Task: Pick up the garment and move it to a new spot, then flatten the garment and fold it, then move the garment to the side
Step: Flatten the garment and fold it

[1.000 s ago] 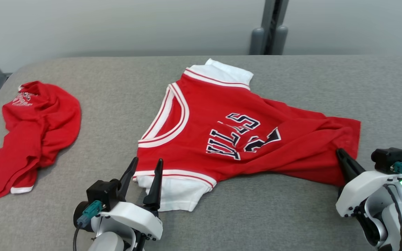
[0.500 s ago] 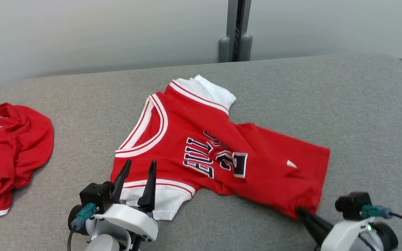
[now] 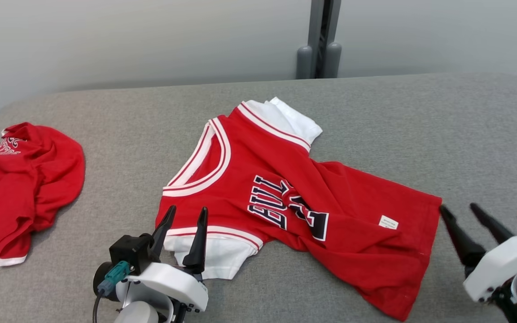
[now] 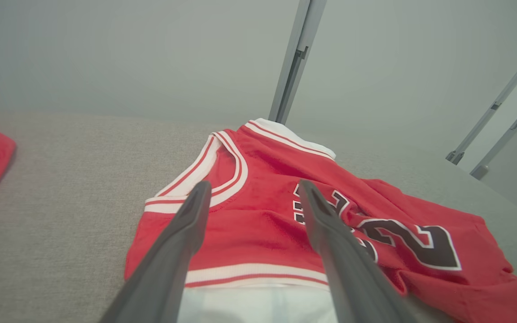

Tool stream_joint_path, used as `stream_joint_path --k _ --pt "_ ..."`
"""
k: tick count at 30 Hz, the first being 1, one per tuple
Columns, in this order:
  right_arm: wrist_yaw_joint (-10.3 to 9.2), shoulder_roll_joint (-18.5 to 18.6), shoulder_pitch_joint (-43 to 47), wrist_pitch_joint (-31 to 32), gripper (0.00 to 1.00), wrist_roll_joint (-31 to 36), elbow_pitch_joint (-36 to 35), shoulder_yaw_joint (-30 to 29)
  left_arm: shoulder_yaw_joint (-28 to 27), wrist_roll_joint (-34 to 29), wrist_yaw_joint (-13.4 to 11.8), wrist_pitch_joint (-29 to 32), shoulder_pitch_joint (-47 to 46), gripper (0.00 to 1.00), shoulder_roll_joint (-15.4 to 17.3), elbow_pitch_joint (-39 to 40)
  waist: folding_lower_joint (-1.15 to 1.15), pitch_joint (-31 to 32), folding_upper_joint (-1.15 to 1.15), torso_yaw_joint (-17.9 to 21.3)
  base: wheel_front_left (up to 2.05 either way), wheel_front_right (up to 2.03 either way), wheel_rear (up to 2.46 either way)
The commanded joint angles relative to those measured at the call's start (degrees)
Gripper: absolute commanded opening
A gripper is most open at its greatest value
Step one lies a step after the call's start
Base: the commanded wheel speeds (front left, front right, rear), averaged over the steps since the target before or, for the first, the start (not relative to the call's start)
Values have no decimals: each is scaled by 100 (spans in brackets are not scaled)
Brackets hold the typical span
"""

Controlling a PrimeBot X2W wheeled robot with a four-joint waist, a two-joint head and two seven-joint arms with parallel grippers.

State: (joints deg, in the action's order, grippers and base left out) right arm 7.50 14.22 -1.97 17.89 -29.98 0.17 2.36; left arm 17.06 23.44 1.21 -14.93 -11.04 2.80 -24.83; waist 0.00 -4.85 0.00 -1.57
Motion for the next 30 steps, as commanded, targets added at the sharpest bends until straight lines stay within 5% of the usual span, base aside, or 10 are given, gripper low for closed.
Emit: stream_joint_path --k 1,14,24,25,30 --pt "-1 1 -225 -175 100 193 208 -170 21 5 27 -27 -105 100 20 24 0 -70 0 -97 0 0 0" --pt "-2 284 -1685 -647 100 519 2594 -601 247 2 32 -27 -429 100 21 41 0 -802 0 -832 0 0 0" --pt "-2 420 -1877 -709 100 235 3438 -304 213 -19 52 -27 -474 100 19 3 0 -842 0 -981 0 0 0" --pt "-2 442 -1878 -725 0 239 3491 -256 215 -14 46 -27 -483 100 20 2 0 -837 0 -983 0 0 0" --pt "-2 605 -2016 -947 0 228 3535 -112 262 -24 27 -27 -467 100 21 16 0 -817 0 -975 0 0 0"
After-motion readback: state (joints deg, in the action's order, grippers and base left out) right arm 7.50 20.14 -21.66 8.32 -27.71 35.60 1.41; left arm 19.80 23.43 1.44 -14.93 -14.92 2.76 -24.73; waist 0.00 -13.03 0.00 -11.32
